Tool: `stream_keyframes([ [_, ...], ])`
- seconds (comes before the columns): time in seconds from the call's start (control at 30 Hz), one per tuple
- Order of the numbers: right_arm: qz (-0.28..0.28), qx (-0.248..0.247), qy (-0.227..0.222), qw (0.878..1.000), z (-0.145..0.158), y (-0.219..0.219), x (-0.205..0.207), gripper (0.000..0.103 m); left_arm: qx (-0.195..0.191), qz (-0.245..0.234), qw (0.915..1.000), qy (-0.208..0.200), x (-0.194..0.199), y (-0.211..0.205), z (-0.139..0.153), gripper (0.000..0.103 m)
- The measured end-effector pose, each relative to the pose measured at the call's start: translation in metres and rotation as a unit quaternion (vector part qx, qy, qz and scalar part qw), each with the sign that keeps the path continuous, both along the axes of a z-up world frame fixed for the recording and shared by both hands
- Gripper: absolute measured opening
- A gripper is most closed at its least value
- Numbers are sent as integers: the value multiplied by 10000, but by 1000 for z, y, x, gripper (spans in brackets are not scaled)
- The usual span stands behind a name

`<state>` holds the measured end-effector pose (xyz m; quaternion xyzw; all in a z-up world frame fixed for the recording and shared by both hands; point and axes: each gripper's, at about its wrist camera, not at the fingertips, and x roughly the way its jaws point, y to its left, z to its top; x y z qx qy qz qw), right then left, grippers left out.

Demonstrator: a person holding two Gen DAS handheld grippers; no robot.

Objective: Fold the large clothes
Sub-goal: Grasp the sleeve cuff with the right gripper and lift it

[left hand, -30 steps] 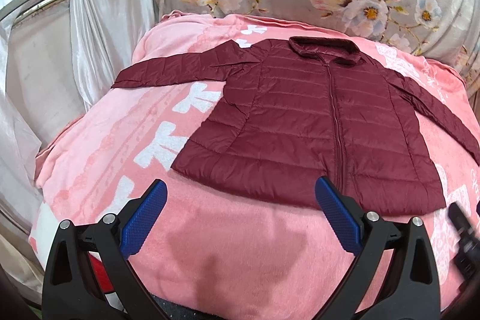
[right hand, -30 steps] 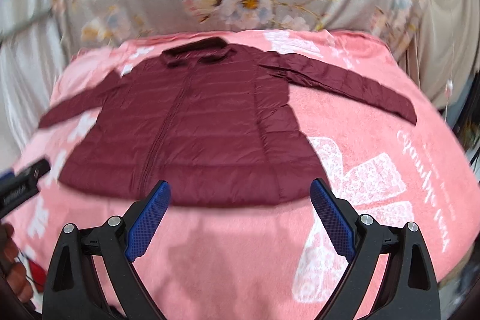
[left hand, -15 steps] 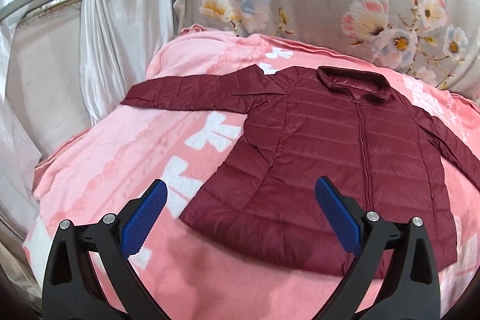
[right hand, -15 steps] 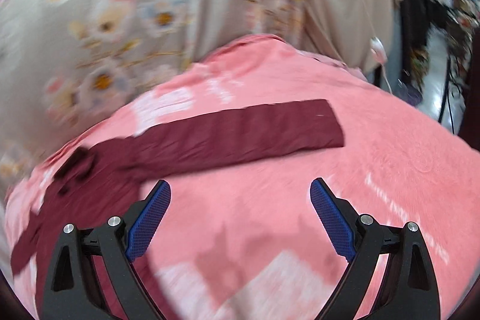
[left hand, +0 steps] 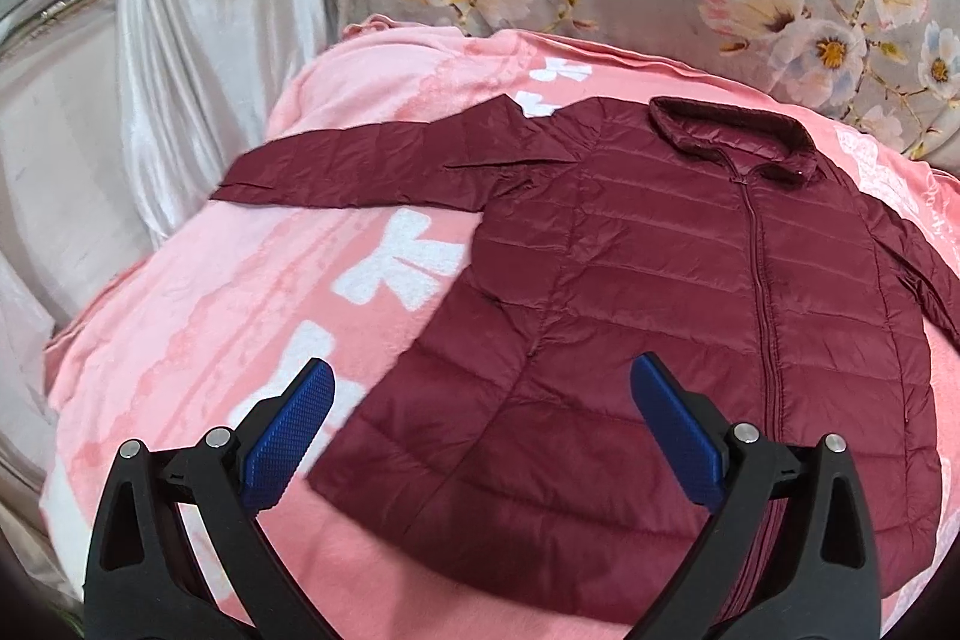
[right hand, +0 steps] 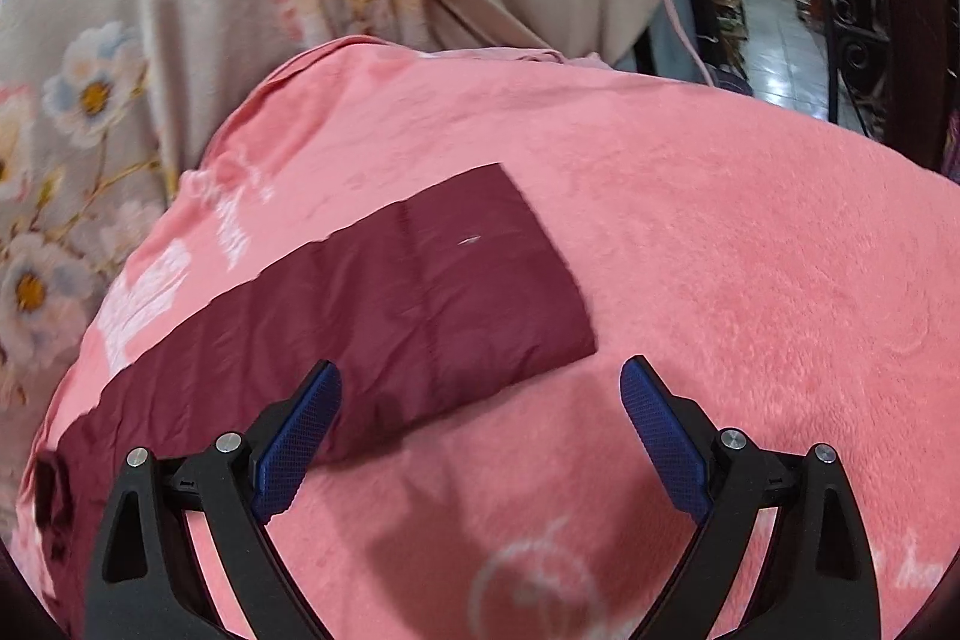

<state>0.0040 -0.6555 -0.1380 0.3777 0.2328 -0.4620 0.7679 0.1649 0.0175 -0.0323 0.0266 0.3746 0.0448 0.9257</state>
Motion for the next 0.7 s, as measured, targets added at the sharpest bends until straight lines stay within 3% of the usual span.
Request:
stream_keyframes([
  [0.2,-322,135,-217,9992,-13,-17,-2,61,28,-182,9998,-48,9,-11,-10,97],
  [0.27,-263,129,-275,9992,-12,-22,4,38,13,-216,9998,-25,13,-14,-13,97],
  [0.37,-60,112,-405,9991,-6,-22,15,12,-40,-182,9998,25,18,-14,-17,97],
  [0.57,850,-454,-1024,9901,54,27,61,9,-211,-76,9995,228,28,-10,-21,97],
  [0.7,2104,-874,-1400,9636,107,101,121,9,-302,-7,9994,160,32,-3,-18,97],
])
